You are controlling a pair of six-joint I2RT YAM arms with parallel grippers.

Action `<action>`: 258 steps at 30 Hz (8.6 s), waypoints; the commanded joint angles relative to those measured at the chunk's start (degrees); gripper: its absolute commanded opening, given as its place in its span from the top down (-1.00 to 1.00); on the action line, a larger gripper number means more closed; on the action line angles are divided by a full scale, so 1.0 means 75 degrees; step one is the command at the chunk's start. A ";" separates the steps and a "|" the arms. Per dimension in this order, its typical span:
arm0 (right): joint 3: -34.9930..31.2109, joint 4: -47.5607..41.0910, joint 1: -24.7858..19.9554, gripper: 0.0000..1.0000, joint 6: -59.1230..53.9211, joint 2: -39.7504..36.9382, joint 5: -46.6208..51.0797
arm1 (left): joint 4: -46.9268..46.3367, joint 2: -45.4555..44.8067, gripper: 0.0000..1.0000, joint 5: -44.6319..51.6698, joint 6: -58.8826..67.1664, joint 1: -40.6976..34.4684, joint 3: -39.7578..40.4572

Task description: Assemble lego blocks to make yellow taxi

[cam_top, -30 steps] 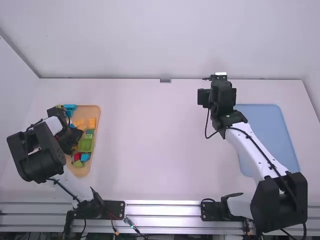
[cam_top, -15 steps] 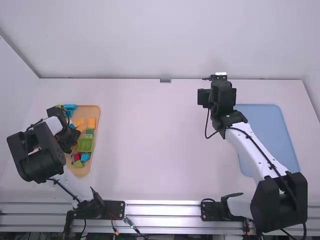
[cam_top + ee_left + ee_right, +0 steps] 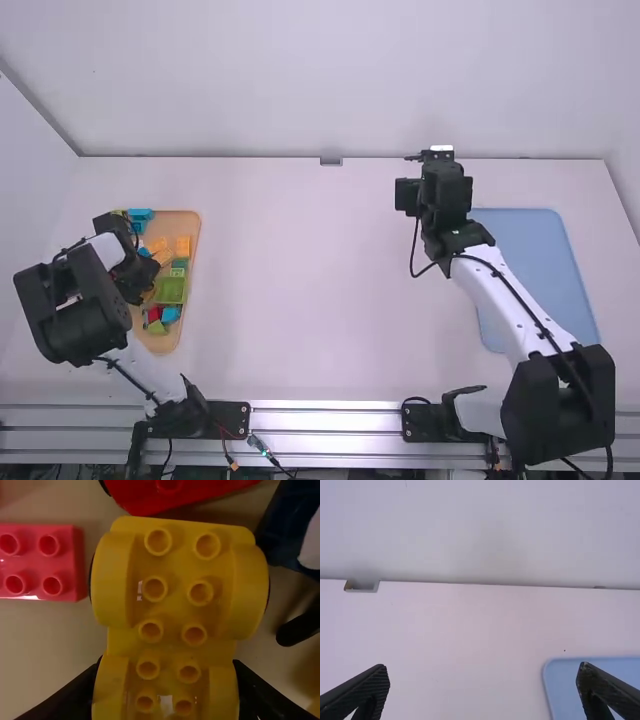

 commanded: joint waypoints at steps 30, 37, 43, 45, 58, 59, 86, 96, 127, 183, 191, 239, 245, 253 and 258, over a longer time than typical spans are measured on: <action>0.0283 -0.0090 0.0029 -0.98 0.0050 0.0067 -0.0038 | -0.0670 -0.2882 -0.07 -0.0009 0.4709 -0.3529 0.0388; 0.0283 -0.0262 0.0029 -0.98 0.0047 0.0067 -0.0035 | -0.1029 -0.2859 -0.06 0.2495 0.9221 -0.5100 0.0379; 0.0283 -0.0469 0.0032 -0.98 0.0044 0.0067 0.0029 | -0.1227 -0.2859 0.02 0.3442 1.0969 -0.5791 0.0361; 0.0283 -0.0525 0.0023 -0.98 0.0044 0.0067 0.0017 | -0.1166 -0.2853 -0.01 0.3698 1.1389 -0.5983 0.0300; 0.0283 -0.0545 0.0023 -0.97 0.0047 0.0067 0.0017 | -0.0326 -0.1256 0.00 0.3552 1.2619 -0.7627 0.0181; 0.0283 -0.0545 0.0023 -0.98 0.0044 0.0067 0.0017 | -0.0178 -0.1113 -0.01 0.3465 1.2607 -0.7743 0.0181; 0.0283 -0.0606 0.0029 -0.98 0.0047 0.0067 0.0017 | 0.0560 0.0256 -0.98 0.1886 1.1730 -0.8851 0.0181; 0.0283 -0.0565 0.0020 -0.97 0.0044 0.0067 0.0017 | 0.0396 0.0087 -0.98 0.1285 1.1336 -0.8620 0.1020; 0.0283 -0.0189 0.0087 -0.98 0.0047 0.0067 0.0020 | -0.2457 -0.0417 -0.98 -0.2183 0.5071 -0.3279 0.3797; 0.0283 0.0117 0.0073 -0.98 0.0478 0.0067 -0.0382 | -0.1518 0.1172 -0.04 0.1786 1.3103 -0.0612 0.2407; 0.0283 0.0114 0.0073 -0.98 0.0481 0.0067 -0.0382 | -0.1507 0.1172 0.01 0.1786 1.3126 -0.0609 0.2250; 0.0283 0.0003 0.0079 -0.97 0.0478 0.0067 -0.0382 | -0.0466 0.1172 0.08 0.1862 1.3274 -0.0472 0.1440; 0.0283 0.0064 0.0085 -0.98 0.0481 0.0067 -0.0385 | -0.0356 0.1172 0.00 0.2594 1.3621 -0.0146 0.1279; 0.0283 0.0085 0.0082 -0.98 0.0484 0.0067 -0.0382 | 0.0157 0.1172 0.11 0.2588 1.3758 -0.0169 0.0979; 0.0283 0.0093 0.0079 -0.97 0.0481 0.0067 -0.0385 | 0.0443 0.1172 0.27 0.2725 1.3761 -0.0204 0.0819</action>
